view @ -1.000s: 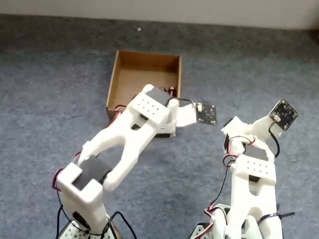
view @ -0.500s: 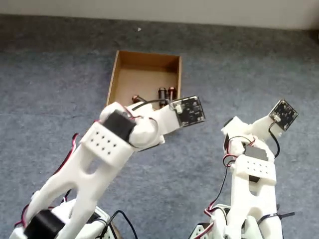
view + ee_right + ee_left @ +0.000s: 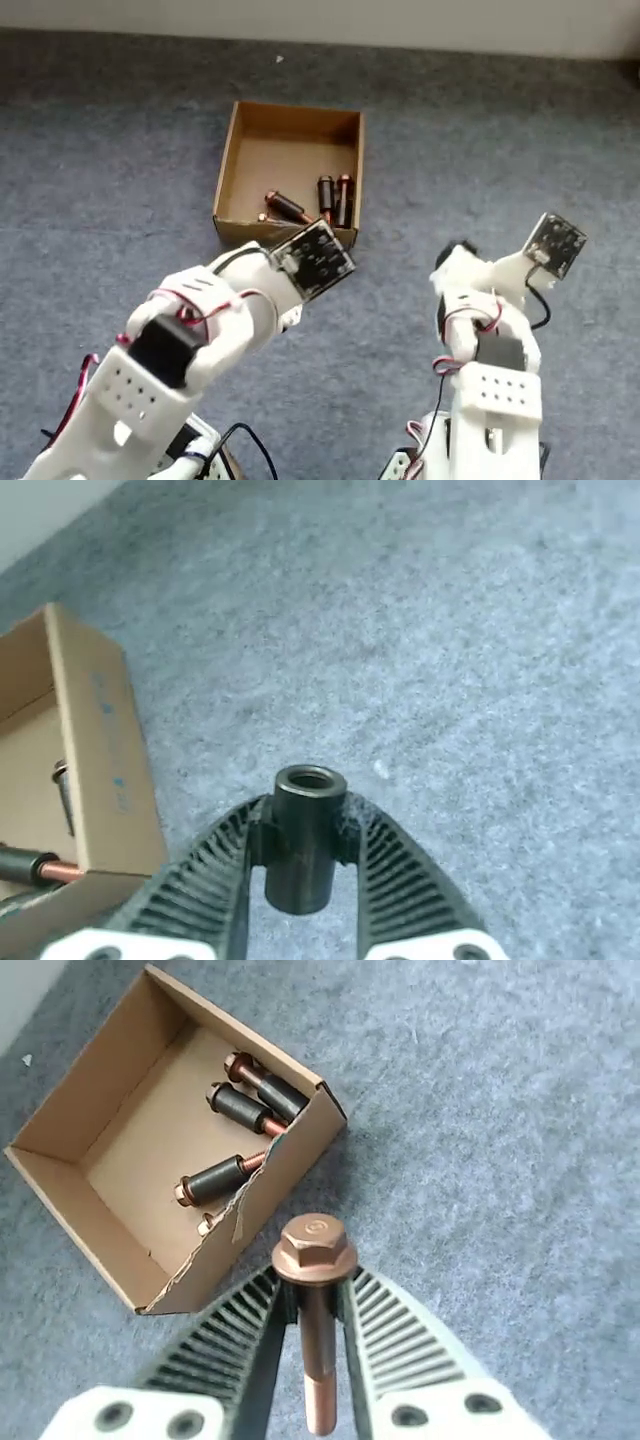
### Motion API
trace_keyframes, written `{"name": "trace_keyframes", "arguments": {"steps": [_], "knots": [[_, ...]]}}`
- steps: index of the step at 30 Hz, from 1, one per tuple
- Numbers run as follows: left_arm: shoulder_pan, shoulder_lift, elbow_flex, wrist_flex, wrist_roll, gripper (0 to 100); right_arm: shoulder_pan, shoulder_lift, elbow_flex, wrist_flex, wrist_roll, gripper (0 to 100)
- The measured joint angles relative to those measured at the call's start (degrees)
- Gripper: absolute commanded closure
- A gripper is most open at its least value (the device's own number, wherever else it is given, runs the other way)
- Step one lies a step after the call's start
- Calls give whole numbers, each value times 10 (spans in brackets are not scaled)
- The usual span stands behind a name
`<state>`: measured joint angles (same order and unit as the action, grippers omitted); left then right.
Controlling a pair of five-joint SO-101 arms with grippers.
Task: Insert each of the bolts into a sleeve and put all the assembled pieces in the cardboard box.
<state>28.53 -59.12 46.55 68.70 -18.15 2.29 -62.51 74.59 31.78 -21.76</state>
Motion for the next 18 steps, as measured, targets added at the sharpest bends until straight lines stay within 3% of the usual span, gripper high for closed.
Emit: {"name": "trace_keyframes", "arguments": {"steps": [8,18], "knots": [[-1,-121,55,-11,55,995,-43,-156,67,0,29,995],[-1,-286,178,-102,68,994,-106,-270,127,0,33,995]]}}
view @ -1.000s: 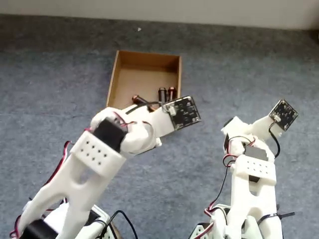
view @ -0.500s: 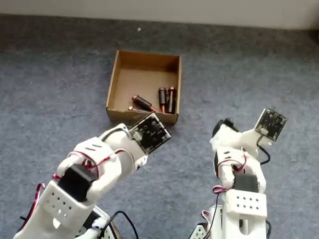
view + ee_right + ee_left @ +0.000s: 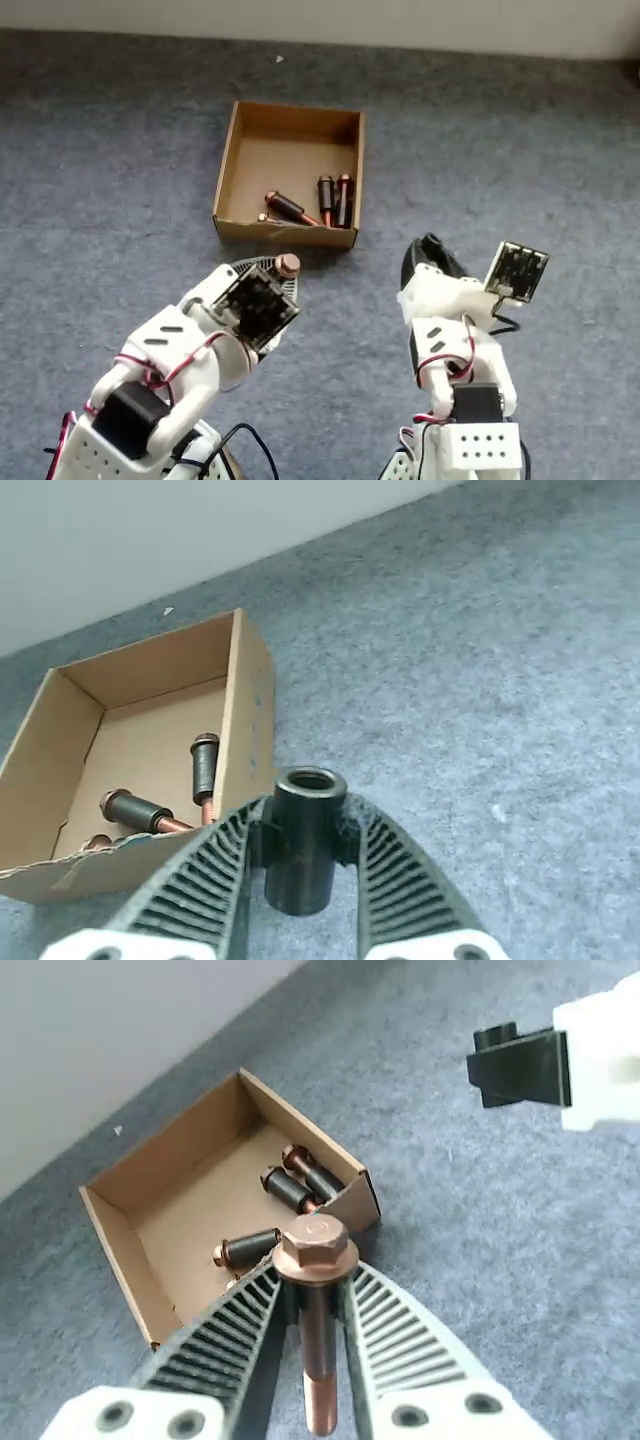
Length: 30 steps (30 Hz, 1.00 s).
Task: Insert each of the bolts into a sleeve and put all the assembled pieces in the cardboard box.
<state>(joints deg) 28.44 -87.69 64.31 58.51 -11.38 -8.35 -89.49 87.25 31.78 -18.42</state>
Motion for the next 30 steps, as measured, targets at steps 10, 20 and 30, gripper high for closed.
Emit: {"name": "trace_keyframes", "arguments": {"steps": [10,20,30], "knots": [[-1,-132,45,-89,74,994,-107,-128,82,1,105,995],[-2,-139,49,-148,130,994,-194,-144,84,0,172,995],[4,-143,49,-164,187,994,-288,-144,84,-28,254,995]]}}
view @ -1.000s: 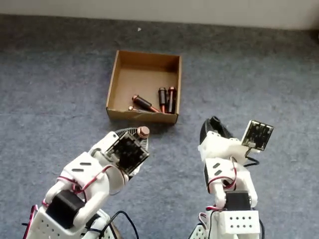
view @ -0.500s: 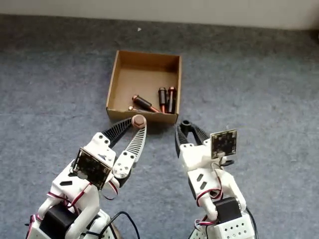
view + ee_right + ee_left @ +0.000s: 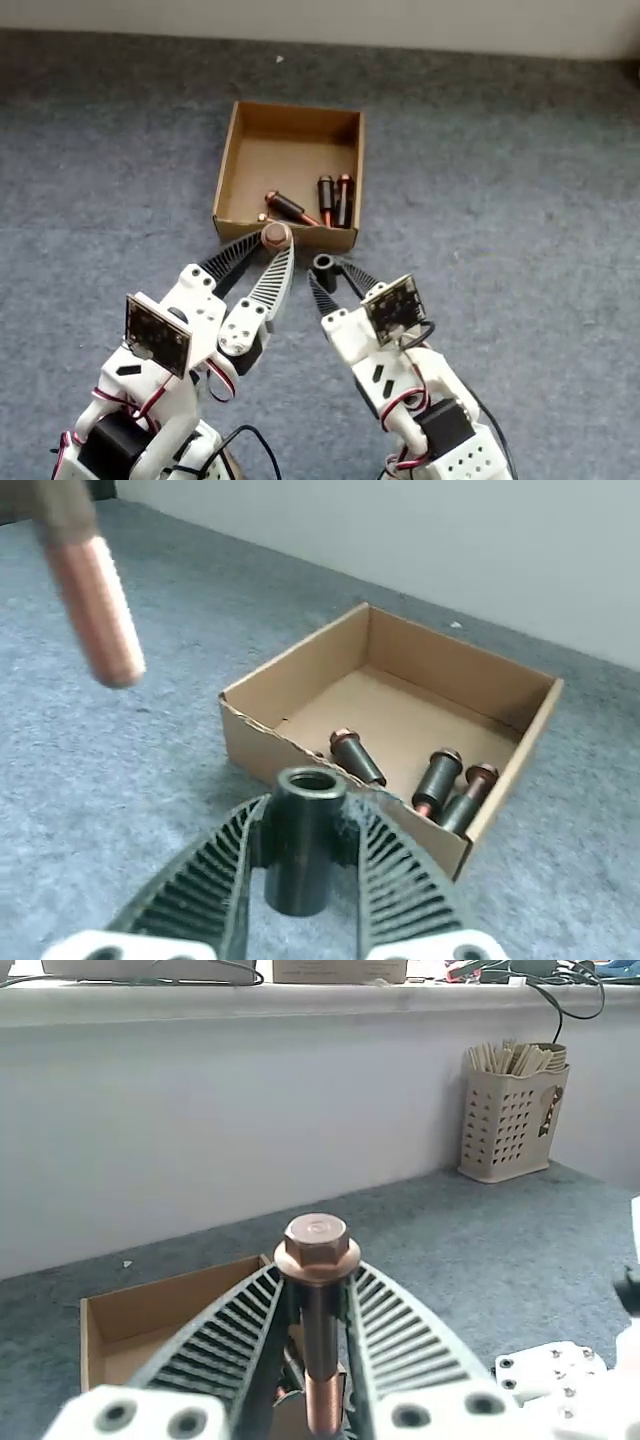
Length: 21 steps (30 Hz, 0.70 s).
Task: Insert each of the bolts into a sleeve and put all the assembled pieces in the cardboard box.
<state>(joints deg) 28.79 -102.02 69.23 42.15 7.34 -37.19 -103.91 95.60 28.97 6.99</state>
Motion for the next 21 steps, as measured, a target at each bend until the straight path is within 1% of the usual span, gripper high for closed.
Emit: {"name": "trace_keyframes", "arguments": {"steps": [5,8,12,21], "knots": [[0,0,0,0,3,994,-62,0,0,-4,33,995],[0,0,0,0,3,994,-83,0,0,-33,57,995],[-1,-1,17,0,4,994,-86,-1,0,-84,84,995],[-1,-1,20,0,4,994,-89,-1,0,-94,88,995]]}}
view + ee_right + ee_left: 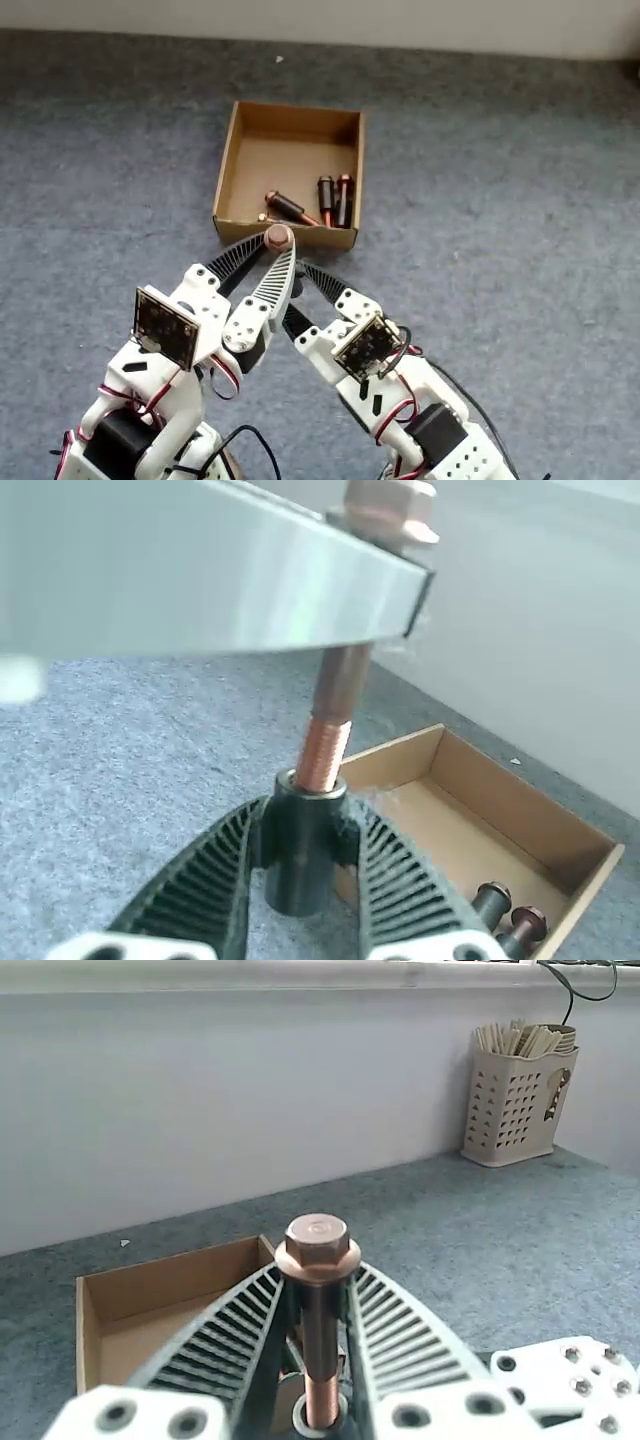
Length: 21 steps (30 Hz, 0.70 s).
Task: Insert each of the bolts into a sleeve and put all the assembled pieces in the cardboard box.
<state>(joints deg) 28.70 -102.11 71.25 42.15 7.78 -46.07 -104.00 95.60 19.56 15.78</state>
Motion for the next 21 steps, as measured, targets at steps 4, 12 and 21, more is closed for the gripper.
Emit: {"name": "trace_keyframes", "arguments": {"steps": [4,12,21], "knots": [[0,-1,6,0,0,994,0,0,0,0,0,995],[-36,-6,23,-9,4,994,-1,2,0,-28,0,995],[-45,-7,55,-13,5,994,-1,3,0,-67,0,995]]}}
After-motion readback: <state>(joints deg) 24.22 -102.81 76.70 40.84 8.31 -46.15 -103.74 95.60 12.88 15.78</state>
